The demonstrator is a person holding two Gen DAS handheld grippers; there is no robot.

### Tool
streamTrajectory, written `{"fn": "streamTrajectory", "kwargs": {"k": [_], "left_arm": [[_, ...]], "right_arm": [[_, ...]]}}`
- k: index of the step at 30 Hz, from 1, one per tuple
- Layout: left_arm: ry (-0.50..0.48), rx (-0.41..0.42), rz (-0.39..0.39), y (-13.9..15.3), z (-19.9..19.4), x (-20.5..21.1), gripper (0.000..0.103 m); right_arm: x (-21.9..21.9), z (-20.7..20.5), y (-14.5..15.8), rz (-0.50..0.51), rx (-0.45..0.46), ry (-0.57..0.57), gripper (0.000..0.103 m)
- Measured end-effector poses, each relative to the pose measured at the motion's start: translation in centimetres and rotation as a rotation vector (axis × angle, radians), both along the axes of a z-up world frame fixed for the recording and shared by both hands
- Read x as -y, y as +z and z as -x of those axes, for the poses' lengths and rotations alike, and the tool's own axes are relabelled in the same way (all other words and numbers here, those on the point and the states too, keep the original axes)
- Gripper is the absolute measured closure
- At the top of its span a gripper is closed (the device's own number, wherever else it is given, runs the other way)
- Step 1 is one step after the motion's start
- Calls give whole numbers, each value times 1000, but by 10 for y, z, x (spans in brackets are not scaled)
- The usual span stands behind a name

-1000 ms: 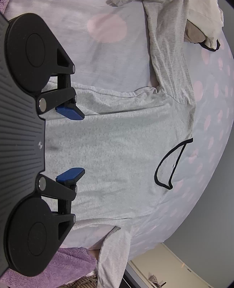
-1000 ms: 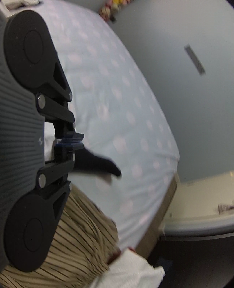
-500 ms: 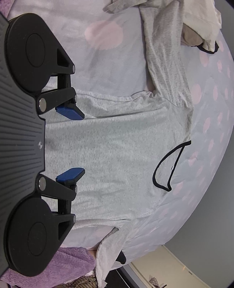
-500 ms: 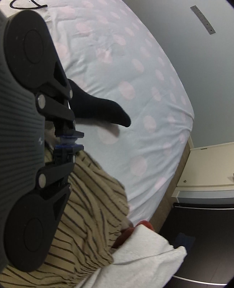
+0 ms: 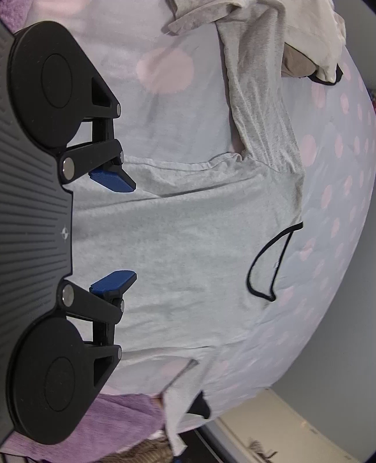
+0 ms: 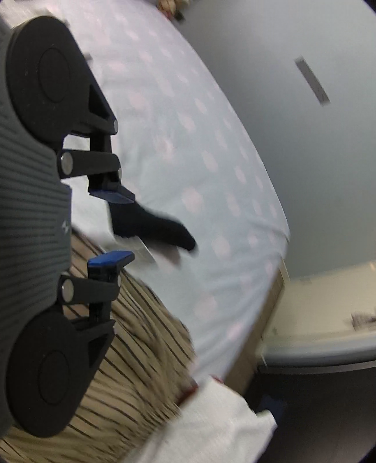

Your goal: Fold clothes

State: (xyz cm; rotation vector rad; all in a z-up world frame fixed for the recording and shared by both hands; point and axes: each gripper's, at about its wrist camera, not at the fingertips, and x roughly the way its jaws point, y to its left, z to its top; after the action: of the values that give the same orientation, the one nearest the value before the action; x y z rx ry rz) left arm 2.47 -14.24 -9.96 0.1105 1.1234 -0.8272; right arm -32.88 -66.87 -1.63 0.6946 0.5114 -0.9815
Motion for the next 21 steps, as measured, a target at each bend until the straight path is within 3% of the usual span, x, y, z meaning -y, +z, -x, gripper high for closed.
{"fn": "streamTrajectory", "kwargs": {"k": [8,16,21], "left_arm": [[-86,-11,-94,6,8,-22,45],[-45,-150,-220,-24,-3,-45,45],[-78,-180,-346,-49,-8,-33,45]], "right_arm": [[-106,-34,-28,-145,34,298,63],[-230,-71,-81,-266,-61,622,63],[-271,-78,-113,-295,-152,672,63]]}}
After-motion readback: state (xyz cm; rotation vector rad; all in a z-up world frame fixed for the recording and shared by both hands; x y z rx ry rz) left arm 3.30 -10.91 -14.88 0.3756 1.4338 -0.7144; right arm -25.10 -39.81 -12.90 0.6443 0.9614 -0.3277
